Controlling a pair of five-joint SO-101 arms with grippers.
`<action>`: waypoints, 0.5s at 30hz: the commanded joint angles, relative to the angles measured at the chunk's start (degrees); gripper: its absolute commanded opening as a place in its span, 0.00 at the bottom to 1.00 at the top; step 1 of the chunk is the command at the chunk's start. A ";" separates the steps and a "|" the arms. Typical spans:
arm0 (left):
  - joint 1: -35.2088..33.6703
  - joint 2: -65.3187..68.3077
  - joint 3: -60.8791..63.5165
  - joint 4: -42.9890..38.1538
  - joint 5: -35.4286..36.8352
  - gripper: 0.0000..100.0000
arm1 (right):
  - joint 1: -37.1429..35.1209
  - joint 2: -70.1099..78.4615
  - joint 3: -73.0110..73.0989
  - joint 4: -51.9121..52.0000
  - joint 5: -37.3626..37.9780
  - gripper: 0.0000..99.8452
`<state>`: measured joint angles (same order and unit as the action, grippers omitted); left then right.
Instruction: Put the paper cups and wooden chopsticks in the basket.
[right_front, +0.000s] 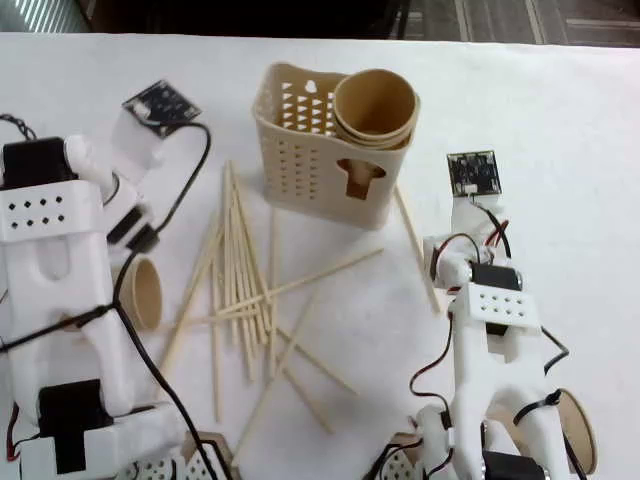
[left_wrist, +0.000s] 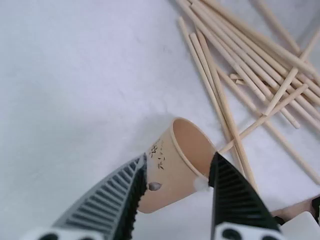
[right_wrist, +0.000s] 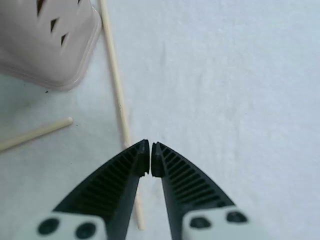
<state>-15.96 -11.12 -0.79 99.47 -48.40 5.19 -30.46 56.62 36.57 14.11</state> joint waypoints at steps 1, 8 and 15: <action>-1.45 -2.33 4.13 -2.46 -0.44 0.21 | 0.22 -1.36 -0.44 -0.84 0.18 0.02; -1.71 -2.33 13.01 -7.56 -0.53 0.21 | 0.31 -1.36 -0.44 -0.84 0.18 0.02; -3.82 -2.24 21.36 -16.70 -0.53 0.21 | 0.31 -1.36 -0.44 -0.84 0.18 0.02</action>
<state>-18.77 -11.12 18.81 86.55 -48.48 5.19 -30.46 56.62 36.57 14.11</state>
